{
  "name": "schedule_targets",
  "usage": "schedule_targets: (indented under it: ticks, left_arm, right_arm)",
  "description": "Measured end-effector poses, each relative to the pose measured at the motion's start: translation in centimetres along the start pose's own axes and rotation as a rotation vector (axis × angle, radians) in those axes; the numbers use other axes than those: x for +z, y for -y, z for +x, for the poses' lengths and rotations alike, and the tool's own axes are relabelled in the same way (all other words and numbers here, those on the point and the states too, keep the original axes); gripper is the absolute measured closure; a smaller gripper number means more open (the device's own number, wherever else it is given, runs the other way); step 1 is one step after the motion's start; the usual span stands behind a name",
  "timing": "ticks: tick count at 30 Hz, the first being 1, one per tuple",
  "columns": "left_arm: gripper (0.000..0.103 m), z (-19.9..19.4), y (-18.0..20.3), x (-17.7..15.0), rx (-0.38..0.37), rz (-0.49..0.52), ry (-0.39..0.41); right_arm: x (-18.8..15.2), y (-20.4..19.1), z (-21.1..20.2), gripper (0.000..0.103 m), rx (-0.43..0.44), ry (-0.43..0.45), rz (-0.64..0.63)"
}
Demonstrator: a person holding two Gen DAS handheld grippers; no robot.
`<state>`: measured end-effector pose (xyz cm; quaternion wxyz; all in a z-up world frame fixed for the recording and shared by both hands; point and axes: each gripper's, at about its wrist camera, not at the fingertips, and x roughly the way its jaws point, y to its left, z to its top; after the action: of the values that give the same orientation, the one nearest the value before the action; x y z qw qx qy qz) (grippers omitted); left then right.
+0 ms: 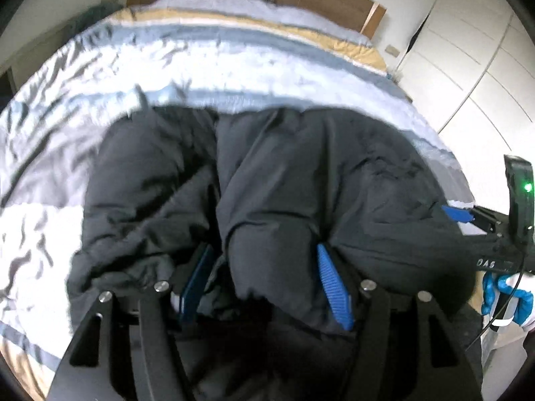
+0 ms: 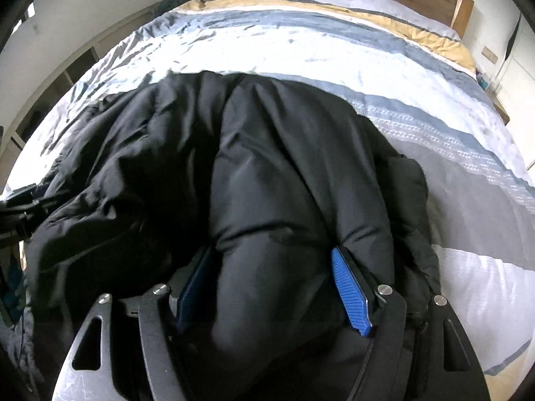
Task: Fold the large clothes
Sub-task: 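Press the folded jacket flat with both grippers open on top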
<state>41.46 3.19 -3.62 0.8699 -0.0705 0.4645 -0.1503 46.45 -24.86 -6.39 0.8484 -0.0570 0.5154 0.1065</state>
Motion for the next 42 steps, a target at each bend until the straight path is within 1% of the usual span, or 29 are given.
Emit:
schedule_targets:
  ticks: [4, 6, 8, 12, 15, 18, 26, 32, 37, 40, 42]
  left_arm:
    - [0.041, -2.1, 2.2, 0.4, -0.013, 0.056, 0.045]
    - [0.041, -2.0, 3.1, 0.4, -0.014, 0.08, 0.04]
    - [0.041, -1.2, 3.4, 0.0, -0.002, 0.087, 0.017]
    - [0.04, 0.9, 2.7, -1.7, 0.025, 0.076, -0.022]
    - [0.037, 1.6, 1.9, -2.8, 0.018, 0.033, -0.039]
    - [0.036, 1.7, 1.5, -3.3, 0.015, 0.011, -0.049]
    - [0.036, -1.2, 1.0, -4.2, 0.014, -0.044, -0.04]
    - [0.036, -4.3, 0.3, -5.3, 0.066, -0.073, -0.037]
    - [0.036, -7.0, -0.5, -6.1, 0.124, -0.102, -0.029]
    - [0.036, -8.1, -0.5, -6.5, 0.16, -0.101, -0.024]
    - [0.036, -8.9, -0.2, -6.8, 0.171, -0.098, -0.025]
  right_arm:
    - [-1.0, -0.5, -2.0, 0.032, 0.005, 0.013, -0.012]
    - [-1.4, -0.5, -2.5, 0.032, 0.008, 0.015, -0.01]
    - [-1.7, -0.5, -2.5, 0.032, 0.003, 0.007, -0.013]
    - [-2.4, -0.3, -1.9, 0.03, 0.001, -0.005, -0.004]
    - [-3.0, 0.0, -1.0, 0.026, 0.003, -0.016, 0.012]
    - [-3.4, 0.3, -0.4, 0.026, 0.004, -0.029, 0.036]
    - [-3.5, 0.0, -1.1, 0.025, -0.025, -0.035, 0.052]
    - [-4.3, -0.3, -3.0, 0.025, -0.03, -0.025, 0.089]
    - [-5.1, -0.5, -4.9, 0.025, -0.014, -0.006, 0.115]
    - [-5.8, -0.6, -6.1, 0.025, -0.004, 0.007, 0.125]
    - [-6.4, -0.6, -6.7, 0.025, 0.003, 0.01, 0.139]
